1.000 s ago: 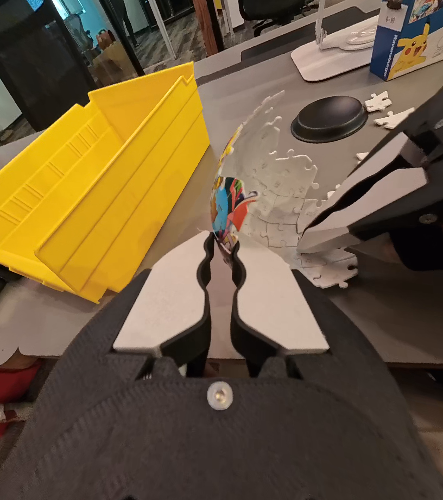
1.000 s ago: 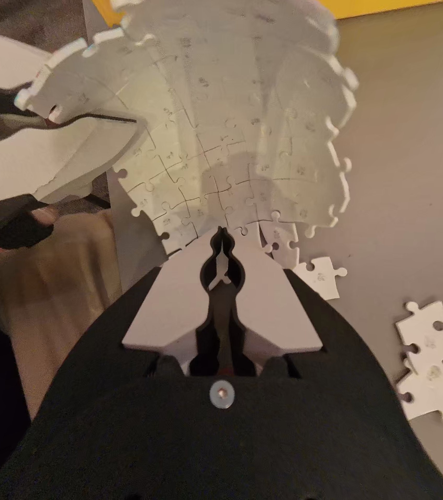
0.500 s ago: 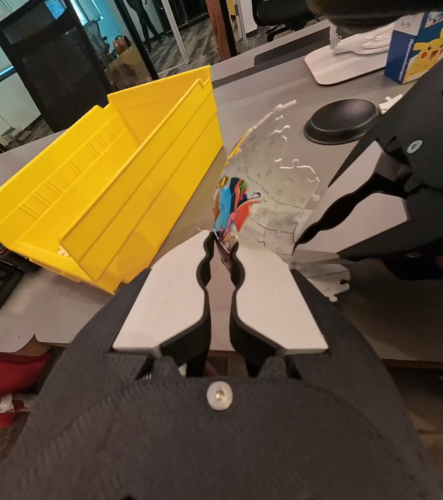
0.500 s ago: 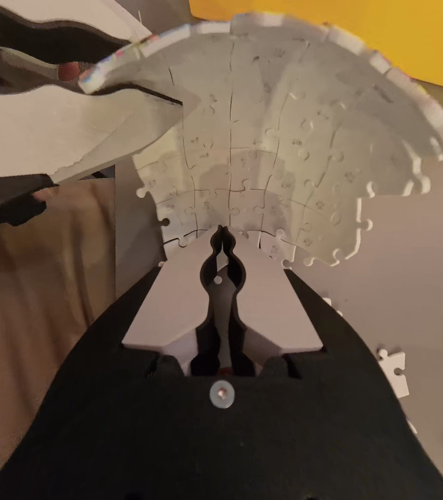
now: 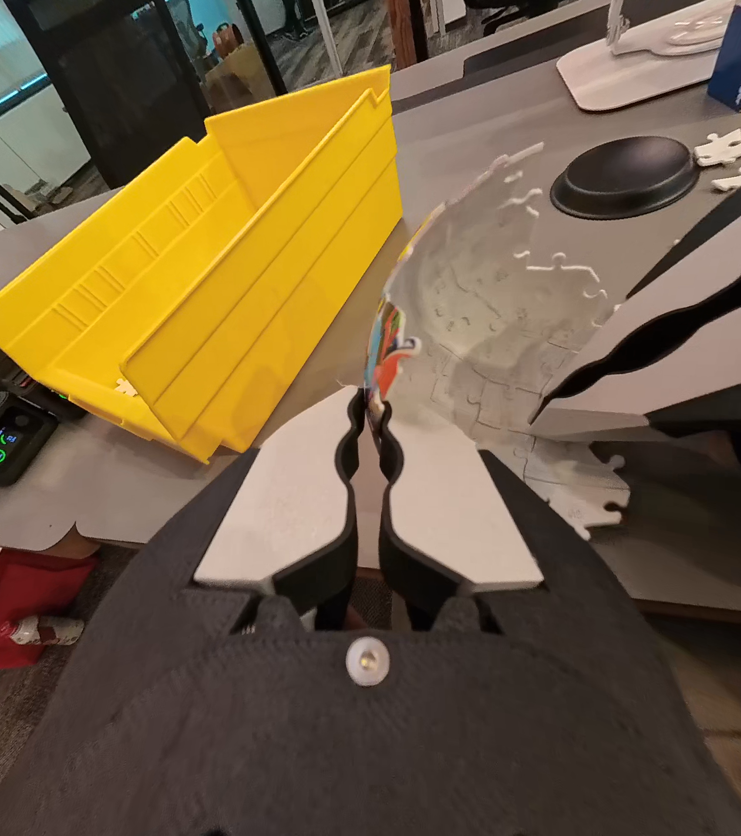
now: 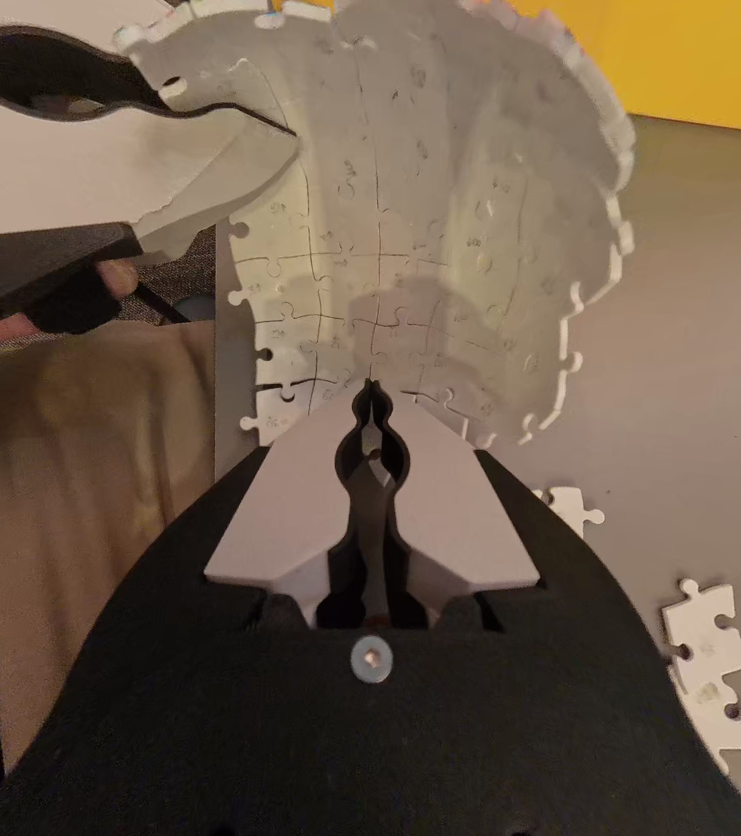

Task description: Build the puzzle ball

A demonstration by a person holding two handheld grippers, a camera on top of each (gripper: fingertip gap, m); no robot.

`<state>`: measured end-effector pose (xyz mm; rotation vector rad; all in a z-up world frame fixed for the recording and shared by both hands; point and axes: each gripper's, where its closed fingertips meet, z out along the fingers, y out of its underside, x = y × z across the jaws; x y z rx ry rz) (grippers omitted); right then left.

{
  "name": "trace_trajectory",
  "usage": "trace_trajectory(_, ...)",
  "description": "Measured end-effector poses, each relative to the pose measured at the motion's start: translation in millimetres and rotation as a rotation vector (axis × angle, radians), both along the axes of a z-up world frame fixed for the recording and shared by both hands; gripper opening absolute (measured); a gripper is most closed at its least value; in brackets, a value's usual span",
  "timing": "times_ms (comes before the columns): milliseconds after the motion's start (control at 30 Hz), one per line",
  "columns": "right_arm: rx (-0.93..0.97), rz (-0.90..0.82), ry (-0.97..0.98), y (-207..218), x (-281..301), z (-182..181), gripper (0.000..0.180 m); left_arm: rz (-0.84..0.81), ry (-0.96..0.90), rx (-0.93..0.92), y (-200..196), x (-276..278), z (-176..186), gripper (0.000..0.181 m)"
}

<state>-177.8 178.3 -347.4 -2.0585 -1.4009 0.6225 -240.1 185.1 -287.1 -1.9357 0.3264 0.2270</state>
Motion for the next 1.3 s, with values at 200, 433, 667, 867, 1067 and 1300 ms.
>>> trace_trajectory(200, -0.008, -0.026, 0.037, -5.7, 6.9, 7.7, 0.0, 0.023, -0.009, 0.007, 1.9, -8.0, 2.3, 0.002)
trace_trajectory(433, 0.016, -0.026, 0.023, -5.6, 5.9, 3.6, 0.0, 0.015, -0.002, 0.013, 2.1, -6.6, 3.5, 0.002)
trace_trajectory(667, 0.031, -0.013, 0.021, -5.3, 2.9, -1.3, 0.0, -0.013, 0.019, 0.025, 1.8, -2.1, 6.3, 0.003)
trace_trajectory(867, 0.081, 0.022, 0.018, -9.3, 0.1, 0.7, 0.0, -0.018, 0.041, 0.022, 2.2, -2.0, 5.5, 0.003)
trace_trajectory(1067, 0.114, 0.053, 0.039, -18.1, -0.6, 18.0, 0.0, -0.018, 0.04, 0.018, 2.6, -2.7, 5.2, 0.003)
trace_trajectory(1300, 0.087, 0.081, -0.019, -29.0, 5.9, -0.6, 0.0, -0.028, 0.055, 0.017, 2.7, -1.9, 6.0, 0.003)
